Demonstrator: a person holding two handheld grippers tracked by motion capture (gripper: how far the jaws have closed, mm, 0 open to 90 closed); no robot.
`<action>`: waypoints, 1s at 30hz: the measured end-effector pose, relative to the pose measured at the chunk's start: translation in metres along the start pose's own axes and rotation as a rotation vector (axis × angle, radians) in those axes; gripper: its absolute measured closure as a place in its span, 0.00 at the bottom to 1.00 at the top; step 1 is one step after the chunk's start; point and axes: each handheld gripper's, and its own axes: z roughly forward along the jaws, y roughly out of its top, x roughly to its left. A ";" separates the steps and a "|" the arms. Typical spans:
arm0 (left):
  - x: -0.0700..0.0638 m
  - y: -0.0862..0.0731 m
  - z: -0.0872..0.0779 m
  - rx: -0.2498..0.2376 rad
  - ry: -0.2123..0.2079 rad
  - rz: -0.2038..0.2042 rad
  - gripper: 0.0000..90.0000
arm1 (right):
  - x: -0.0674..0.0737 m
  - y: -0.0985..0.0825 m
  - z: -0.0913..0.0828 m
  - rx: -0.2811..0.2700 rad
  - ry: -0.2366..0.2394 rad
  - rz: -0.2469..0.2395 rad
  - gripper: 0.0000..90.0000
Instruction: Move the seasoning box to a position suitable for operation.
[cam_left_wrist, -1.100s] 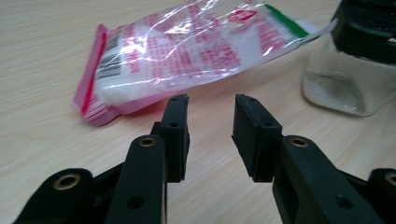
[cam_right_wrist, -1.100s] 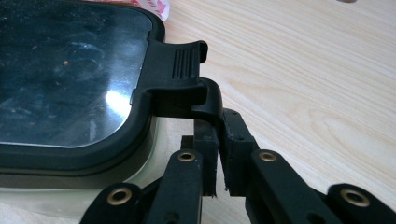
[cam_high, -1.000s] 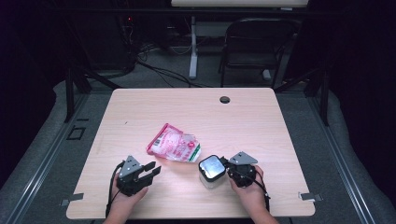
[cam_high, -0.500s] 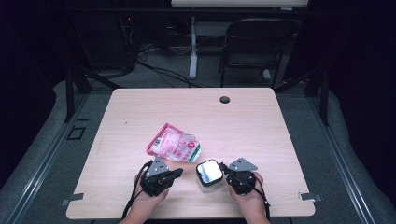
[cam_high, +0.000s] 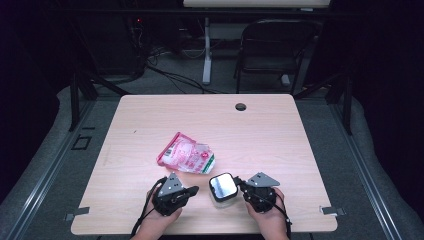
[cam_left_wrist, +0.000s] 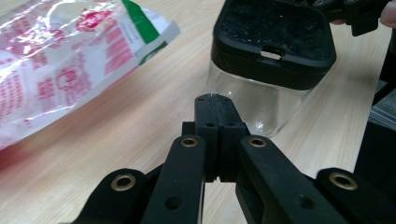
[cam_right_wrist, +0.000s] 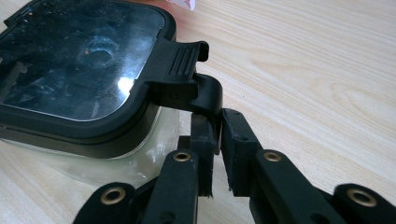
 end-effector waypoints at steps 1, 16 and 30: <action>-0.001 0.000 0.002 0.002 0.003 0.002 1.00 | 0.000 0.000 0.000 0.000 0.001 0.000 0.93; -0.002 0.001 0.010 0.020 -0.016 0.001 1.00 | 0.016 -0.004 -0.008 0.000 0.045 -0.022 0.93; 0.002 -0.002 0.002 0.016 -0.009 -0.012 0.98 | 0.016 -0.007 -0.018 -0.038 0.109 -0.020 0.84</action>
